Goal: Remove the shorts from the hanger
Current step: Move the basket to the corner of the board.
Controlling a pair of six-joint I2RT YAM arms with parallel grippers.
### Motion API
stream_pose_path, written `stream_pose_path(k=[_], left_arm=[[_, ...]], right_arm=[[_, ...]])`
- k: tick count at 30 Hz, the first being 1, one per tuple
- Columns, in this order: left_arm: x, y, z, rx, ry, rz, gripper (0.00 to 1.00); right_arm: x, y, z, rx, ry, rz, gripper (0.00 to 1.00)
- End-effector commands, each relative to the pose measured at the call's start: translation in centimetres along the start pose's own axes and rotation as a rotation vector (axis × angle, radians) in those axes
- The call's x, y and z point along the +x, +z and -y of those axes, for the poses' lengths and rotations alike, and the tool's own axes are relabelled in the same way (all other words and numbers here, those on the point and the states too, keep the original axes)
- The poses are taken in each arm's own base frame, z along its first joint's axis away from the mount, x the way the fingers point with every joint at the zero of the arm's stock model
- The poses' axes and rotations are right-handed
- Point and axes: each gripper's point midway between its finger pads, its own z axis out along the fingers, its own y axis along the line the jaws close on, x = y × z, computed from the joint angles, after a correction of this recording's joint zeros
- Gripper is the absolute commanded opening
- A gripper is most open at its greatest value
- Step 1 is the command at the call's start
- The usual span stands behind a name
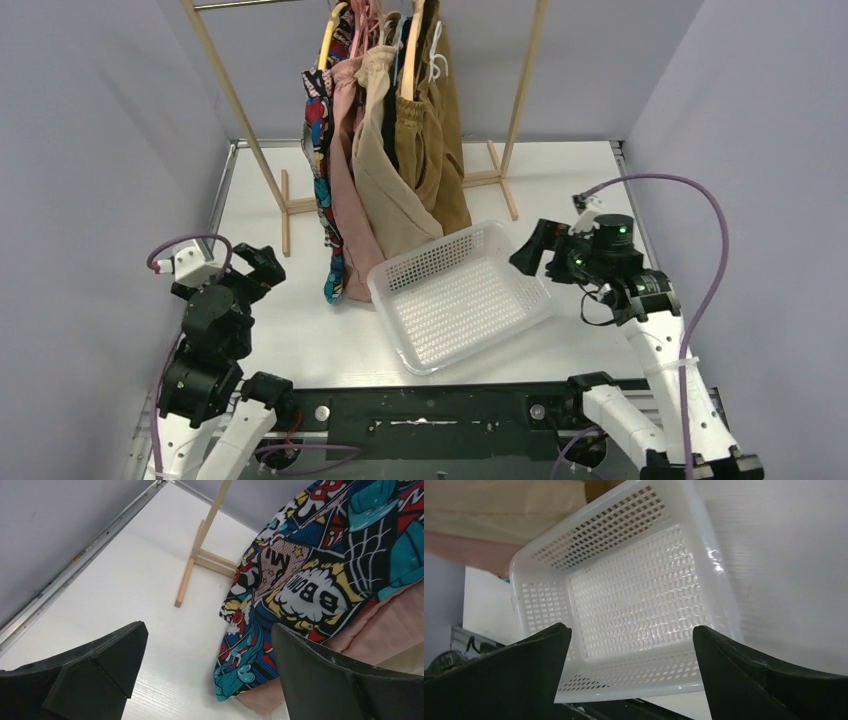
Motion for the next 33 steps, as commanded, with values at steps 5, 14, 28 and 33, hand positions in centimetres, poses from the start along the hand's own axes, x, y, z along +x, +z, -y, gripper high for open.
stream_pose_path(k=[5,14,28,33], left_arm=[[4.4,1.6,-0.3,-0.053,0.008,-0.136,0.98],[5.3,2.0,-0.6,-0.044,0.038,-0.137,0.98],[6.3,3.1,-0.7,-0.025,0.074,-0.155,0.98],[6.3,3.4,-1.0,-0.023,0.079,-0.157,0.98]], right_arm=[[3.7,5.2,-3.3,0.09,-0.085,-0.078,0.99],[6.2,9.4,-1.0,0.219,-0.12,-0.137,0.98],[-4.0,8.2,9.9,0.503,-0.134,-0.005,0.98],[-3.3,9.2,4.3,0.307,-0.158,-0.046,0.98]])
